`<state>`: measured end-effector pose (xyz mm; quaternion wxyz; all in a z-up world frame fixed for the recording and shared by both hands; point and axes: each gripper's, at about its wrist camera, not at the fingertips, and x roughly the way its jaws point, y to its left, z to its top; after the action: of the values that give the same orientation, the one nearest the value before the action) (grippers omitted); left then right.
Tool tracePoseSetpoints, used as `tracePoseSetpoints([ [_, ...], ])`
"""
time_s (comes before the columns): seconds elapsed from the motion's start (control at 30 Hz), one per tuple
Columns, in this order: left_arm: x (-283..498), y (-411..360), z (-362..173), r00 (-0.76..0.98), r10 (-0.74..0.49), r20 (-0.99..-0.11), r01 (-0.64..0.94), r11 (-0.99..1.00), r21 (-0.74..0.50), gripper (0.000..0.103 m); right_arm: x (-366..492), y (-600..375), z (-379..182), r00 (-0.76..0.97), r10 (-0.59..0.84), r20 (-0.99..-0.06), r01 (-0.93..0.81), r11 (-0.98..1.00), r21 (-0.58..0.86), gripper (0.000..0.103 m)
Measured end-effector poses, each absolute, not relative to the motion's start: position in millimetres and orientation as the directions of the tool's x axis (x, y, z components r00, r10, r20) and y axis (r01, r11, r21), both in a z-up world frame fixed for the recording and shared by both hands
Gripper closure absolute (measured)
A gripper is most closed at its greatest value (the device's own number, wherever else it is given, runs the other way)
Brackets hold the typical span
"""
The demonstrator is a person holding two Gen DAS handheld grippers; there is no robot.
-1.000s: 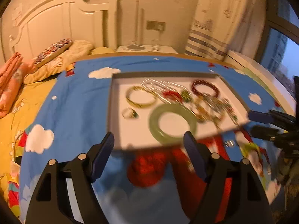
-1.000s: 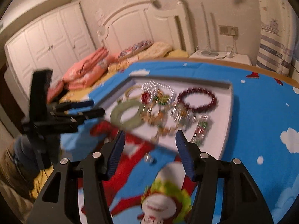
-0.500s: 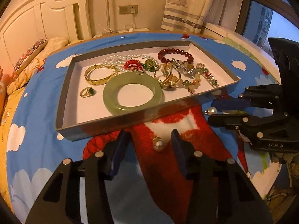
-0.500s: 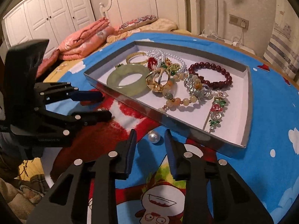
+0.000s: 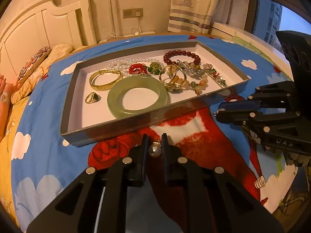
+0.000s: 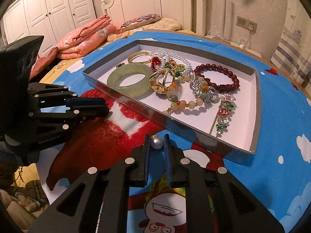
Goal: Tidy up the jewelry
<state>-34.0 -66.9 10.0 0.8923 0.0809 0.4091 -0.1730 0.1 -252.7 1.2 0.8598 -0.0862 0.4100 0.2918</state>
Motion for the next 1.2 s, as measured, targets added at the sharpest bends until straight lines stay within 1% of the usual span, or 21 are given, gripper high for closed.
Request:
tracePoseSetpoints([
  [0.13,-37.4,-62.2,13.1,0.618,-0.256,-0.743,0.367,0.93,-0.015,0.09,-4.1,-255.4,7.3,0.52,0.443,-0.73,-0.572,0.816,0.087,0.088],
  [0.2,-39.8,-56.7,18.8,0.628,-0.282,-0.726,0.362,0.931,-0.049,0.09,-6.9,-257.3,12.3,0.541,0.45,-0.71,-0.568,0.819,0.086,0.088],
  [0.43,-36.1,-52.9,55.8,0.705,-0.313,-0.637,0.355,0.932,-0.065,0.09,-4.5,-269.1,47.8,0.651,0.491,-0.579,-0.54,0.836,0.101,0.088],
  [0.57,-20.7,-57.4,60.4,0.717,-0.3,-0.629,0.347,0.937,-0.052,0.09,6.6,-272.2,48.7,0.671,0.471,-0.573,-0.509,0.854,0.105,0.088],
  [0.8,4.9,-53.2,52.1,0.72,-0.251,-0.647,0.281,0.958,-0.059,0.09,18.9,-280.3,41.2,0.678,0.459,-0.574,-0.455,0.876,0.164,0.088],
  [0.83,6.6,-51.8,50.6,0.724,-0.239,-0.647,0.266,0.962,-0.059,0.087,19.2,-281.6,40.3,0.682,0.459,-0.57,-0.447,0.878,0.171,0.087],
  [0.87,8.0,-49.4,49.0,0.728,-0.227,-0.647,0.246,0.967,-0.062,0.066,20.1,-283.4,39.2,0.684,0.462,-0.564,-0.44,0.879,0.185,0.087],
  [0.9,7.9,-46.7,48.6,0.732,-0.223,-0.644,0.234,0.97,-0.069,0.04,20.8,-285.1,38.4,0.684,0.464,-0.563,-0.434,0.879,0.198,0.084],
  [0.93,5.7,-42.1,49.7,0.748,-0.217,-0.627,0.214,0.973,-0.083,0.032,21.5,-287.6,37.4,0.682,0.467,-0.563,-0.424,0.88,0.216,0.081],
  [0.97,3.0,-38.7,51.2,0.763,-0.212,-0.611,0.198,0.976,-0.092,0.024,21.0,-289.7,36.7,0.682,0.468,-0.562,-0.417,0.88,0.228,0.074],
  [1.0,0.3,-33.4,53.2,0.776,-0.205,-0.596,0.181,0.978,-0.102,0.023,21.1,-291.3,36.3,0.683,0.468,-0.561,-0.41,0.881,0.236,0.064],
  [1.03,-0.8,-28.7,54.4,0.781,-0.201,-0.591,0.169,0.98,-0.109,0.021,20.6,-293.3,36.3,0.689,0.464,-0.558,-0.399,0.884,0.242,0.059],
  [1.07,-2.0,-22.5,55.8,0.786,-0.192,-0.587,0.153,0.981,-0.116,0.017,19.5,-294.5,36.8,0.694,0.462,-0.552,-0.393,0.886,0.248,0.051],
  [1.1,-3.5,-17.8,57.5,0.793,-0.181,-0.582,0.138,0.983,-0.118,0.016,18.1,-295.8,37.7,0.699,0.462,-0.545,-0.389,0.886,0.252,0.05],
  [1.17,-8.9,-8.2,61.9,0.812,-0.156,-0.563,0.106,0.987,-0.12,0.008,15.8,-297.5,39.5,0.709,0.456,-0.538,-0.377,0.89,0.257,0.049],
  [1.2,-12.0,-5.0,64.6,0.82,-0.148,-0.553,0.096,0.988,-0.121,0.002,14.9,-297.6,39.6,0.712,0.451,-0.538,-0.37,0.892,0.258,0.045],
])
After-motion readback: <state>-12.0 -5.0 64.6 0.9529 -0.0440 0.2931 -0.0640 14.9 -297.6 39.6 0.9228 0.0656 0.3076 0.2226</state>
